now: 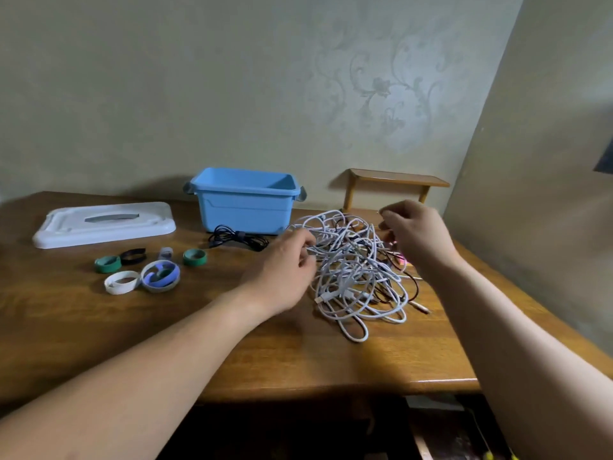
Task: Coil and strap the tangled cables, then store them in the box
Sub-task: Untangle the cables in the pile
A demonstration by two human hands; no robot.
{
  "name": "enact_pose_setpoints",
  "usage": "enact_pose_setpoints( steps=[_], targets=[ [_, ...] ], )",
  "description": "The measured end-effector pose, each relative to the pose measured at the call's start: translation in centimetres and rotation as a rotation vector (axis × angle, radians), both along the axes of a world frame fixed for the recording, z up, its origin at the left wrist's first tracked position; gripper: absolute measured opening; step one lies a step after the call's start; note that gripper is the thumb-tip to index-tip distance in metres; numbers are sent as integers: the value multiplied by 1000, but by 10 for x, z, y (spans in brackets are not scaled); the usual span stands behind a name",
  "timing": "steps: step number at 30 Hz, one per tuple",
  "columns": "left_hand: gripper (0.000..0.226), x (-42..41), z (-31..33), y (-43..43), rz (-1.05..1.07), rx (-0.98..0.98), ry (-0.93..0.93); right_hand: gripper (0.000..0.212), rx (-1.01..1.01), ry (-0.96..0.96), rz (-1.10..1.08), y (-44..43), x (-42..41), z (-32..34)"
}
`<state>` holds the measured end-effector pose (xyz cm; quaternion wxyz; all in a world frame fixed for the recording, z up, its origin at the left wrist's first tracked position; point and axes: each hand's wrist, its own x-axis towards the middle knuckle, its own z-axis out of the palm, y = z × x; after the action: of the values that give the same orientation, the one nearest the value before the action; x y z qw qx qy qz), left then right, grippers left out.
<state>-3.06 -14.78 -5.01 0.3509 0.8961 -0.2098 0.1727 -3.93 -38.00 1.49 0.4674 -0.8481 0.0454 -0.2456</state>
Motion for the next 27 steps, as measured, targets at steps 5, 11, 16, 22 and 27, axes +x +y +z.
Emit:
enact_pose_setpoints(
  steps=[5, 11, 16, 22, 27],
  targets=[
    [21, -5, 0, -41, -160, 28, 83, 14, 2, 100, -17, -29, -13, -16],
    [17, 0, -24, -39, -44, 300, 76, 21, -250, 52, 162, -14, -27, -31],
    [9, 2, -22, -30, -48, 330, 39, 18, -189, -73, 151, 1, -28, -28],
    [18, 10, 40, 13, 4, -281, 130, 18, -76, -188, 176, 9, -23, -22],
    [17, 12, 81, 54, -88, -696, 185, 43, -146, -177, 376, 56, 5, -13]
  ],
)
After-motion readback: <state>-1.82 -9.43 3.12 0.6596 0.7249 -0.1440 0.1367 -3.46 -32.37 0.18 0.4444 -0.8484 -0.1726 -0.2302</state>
